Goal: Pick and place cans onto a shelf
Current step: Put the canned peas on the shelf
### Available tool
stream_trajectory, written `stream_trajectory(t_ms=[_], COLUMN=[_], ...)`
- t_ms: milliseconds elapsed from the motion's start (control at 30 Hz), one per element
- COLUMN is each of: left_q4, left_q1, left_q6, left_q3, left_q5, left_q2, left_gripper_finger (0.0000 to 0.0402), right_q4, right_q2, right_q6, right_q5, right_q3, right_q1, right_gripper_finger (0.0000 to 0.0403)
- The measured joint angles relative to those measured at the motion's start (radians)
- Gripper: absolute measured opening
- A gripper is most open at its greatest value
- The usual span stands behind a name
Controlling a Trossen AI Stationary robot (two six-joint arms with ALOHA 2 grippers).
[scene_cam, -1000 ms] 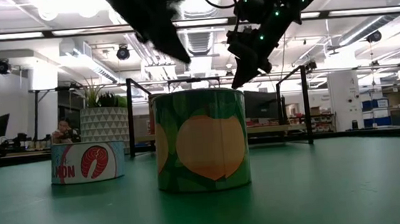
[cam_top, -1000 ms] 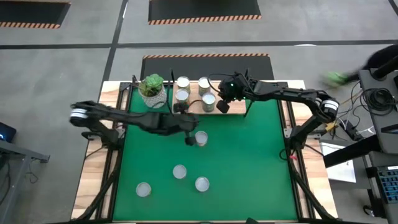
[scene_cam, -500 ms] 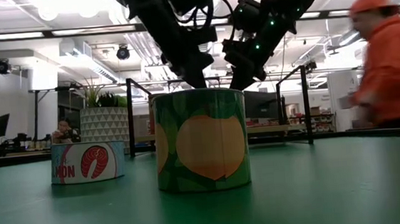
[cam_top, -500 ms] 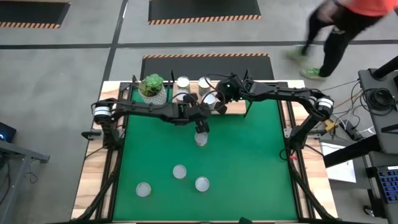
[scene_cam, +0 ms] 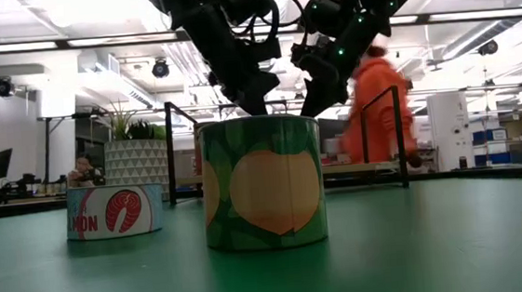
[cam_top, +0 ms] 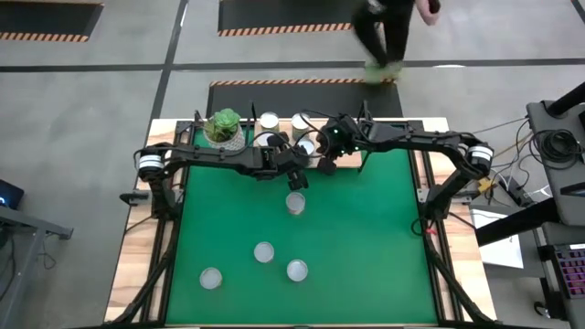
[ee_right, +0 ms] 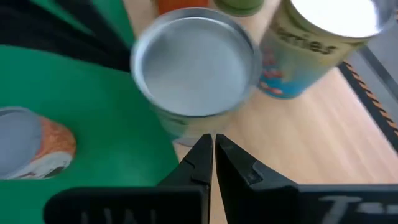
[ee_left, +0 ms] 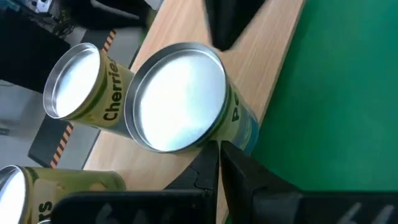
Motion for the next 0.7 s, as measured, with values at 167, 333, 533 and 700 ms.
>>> stream_trajectory(t_ms=[167,333,533,700], left_q4=[-0.023,-0.052,-0.077,-0.057], left_q1=[0.002,0.004,0.003,0.008], left_q6=[0.000,0.000,0.001,0.002], left_q3=[0.000,-0.001,-0.001,-0.002], left_q5=[-0.070,-0.069,-0.007,0.005], left_q2=[0.000,-0.001,-0.003,-0.003], left_gripper_finger=[0.0000,0.0000,0.0000,0.0000], right_q4=[-0.012,-0.036,-0.031,0.102], right_q2=[0.000,-0.001,0.002,0.037], right_q6=[0.001,0.000,-0.039,-0.045], right_q5=[-0.026,-0.019,0.054,0.054], right_q3=[0.000,0.000,0.000,0.000], right_q1=[0.033,0.039,0.002,-0.031], right_gripper_finger=[0.0008,0.0009,0.0009,0.0009])
